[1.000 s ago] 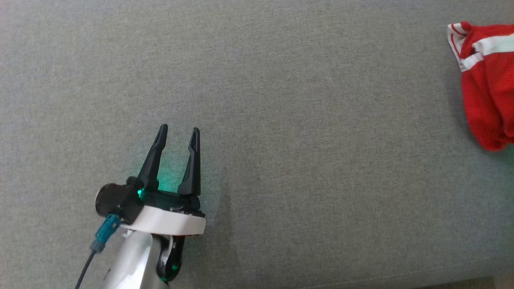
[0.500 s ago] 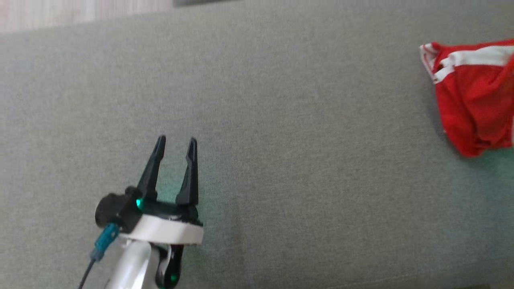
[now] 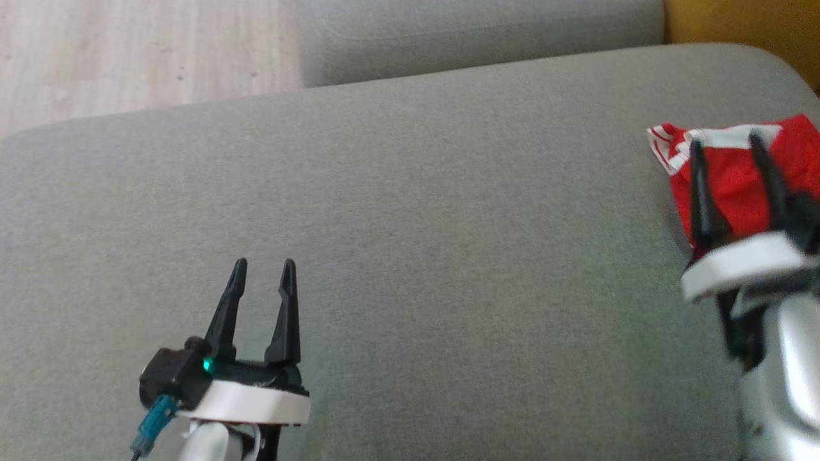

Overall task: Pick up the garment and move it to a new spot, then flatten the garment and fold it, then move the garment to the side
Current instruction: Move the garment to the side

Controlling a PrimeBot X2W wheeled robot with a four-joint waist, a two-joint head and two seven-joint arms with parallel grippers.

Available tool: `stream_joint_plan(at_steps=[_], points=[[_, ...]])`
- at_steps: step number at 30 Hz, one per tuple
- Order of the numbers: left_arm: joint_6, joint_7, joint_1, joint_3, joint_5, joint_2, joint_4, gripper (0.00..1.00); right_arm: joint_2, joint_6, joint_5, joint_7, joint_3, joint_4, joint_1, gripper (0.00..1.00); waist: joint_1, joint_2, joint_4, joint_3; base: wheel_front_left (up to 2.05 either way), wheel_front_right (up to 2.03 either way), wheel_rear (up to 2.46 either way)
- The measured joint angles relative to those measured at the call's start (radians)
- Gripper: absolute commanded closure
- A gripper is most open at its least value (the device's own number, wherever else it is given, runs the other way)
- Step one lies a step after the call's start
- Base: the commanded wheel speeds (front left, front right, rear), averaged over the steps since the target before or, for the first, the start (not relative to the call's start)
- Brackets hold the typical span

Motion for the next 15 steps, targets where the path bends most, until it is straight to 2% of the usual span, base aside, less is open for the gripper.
stream_joint_plan(at_steps=[3,9,15], points=[[0.0,0.0,0.02,0.008,0.002,0.0,-0.002,0.0,0.087,0.0,-0.002,-0.071,-0.037,-0.014,0.088,0.0,0.0001,0.0,0.021,-0.019,0.0,0.0,0.0],[0.0,0.0,0.066,0.013,0.026,0.001,-0.004,0.0,0.135,0.0,-0.051,-0.148,-0.012,0.002,0.198,0.0,0.0001,0.0,0.05,-0.049,0.0,0.0,0.0],[0.0,0.0,0.09,0.03,0.036,0.002,-0.017,0.0,0.146,0.0,-0.106,-0.158,-0.008,-0.004,0.261,0.0,0.0002,0.0,0.061,-0.055,0.0,0.0,0.0]])
